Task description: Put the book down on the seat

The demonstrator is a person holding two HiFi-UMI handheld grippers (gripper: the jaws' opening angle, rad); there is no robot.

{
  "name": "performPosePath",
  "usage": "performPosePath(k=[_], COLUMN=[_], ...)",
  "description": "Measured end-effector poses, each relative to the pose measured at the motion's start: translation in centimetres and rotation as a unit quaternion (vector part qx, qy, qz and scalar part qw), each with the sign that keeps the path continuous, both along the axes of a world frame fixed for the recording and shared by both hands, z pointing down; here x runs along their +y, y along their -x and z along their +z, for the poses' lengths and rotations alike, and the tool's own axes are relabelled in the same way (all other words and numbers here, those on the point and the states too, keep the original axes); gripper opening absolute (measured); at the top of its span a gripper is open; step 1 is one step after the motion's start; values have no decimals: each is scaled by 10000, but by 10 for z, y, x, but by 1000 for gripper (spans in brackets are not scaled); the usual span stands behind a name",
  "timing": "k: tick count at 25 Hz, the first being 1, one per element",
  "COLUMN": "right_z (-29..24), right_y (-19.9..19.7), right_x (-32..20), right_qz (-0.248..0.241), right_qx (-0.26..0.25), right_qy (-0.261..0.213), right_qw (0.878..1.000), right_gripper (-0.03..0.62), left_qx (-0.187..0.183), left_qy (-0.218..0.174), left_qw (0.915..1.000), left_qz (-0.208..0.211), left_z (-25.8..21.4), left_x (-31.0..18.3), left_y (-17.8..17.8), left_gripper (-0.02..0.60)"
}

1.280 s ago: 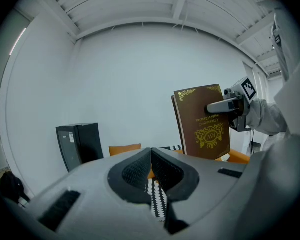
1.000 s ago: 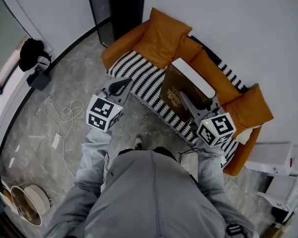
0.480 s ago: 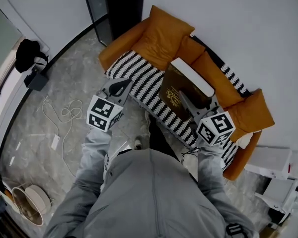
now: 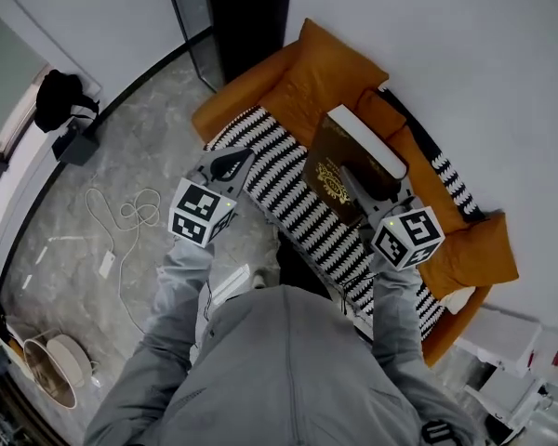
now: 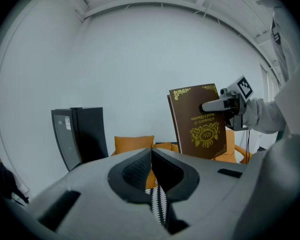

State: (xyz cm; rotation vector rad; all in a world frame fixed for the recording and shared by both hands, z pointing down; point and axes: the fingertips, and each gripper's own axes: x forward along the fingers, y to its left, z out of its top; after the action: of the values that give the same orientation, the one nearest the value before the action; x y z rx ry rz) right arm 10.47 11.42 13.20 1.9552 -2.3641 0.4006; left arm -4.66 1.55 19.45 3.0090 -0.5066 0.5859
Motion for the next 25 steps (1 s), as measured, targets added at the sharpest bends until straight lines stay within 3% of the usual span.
performPosePath(k=[9,17,25], right_z=[52,112,168], right_y=[-36,-51,-32], right_x=[-80,-121,-150], right_qz=[-158,-274,-726], right_qx=[-522,-980,-1579], right_qy=[316,735,1526], right_qw=[9980,9921,9729], right_gripper=[245,245,245], left_qx=[-327,-535,-656], left_qy=[233,553,1229], left_qw=[9984,9947,9848], left_qz=[-391,-681,-1036], left_z=[42,93,137], left_x=[-69,-97,-92], left_y=[-11,-21,-18], left_gripper=[26,26,26])
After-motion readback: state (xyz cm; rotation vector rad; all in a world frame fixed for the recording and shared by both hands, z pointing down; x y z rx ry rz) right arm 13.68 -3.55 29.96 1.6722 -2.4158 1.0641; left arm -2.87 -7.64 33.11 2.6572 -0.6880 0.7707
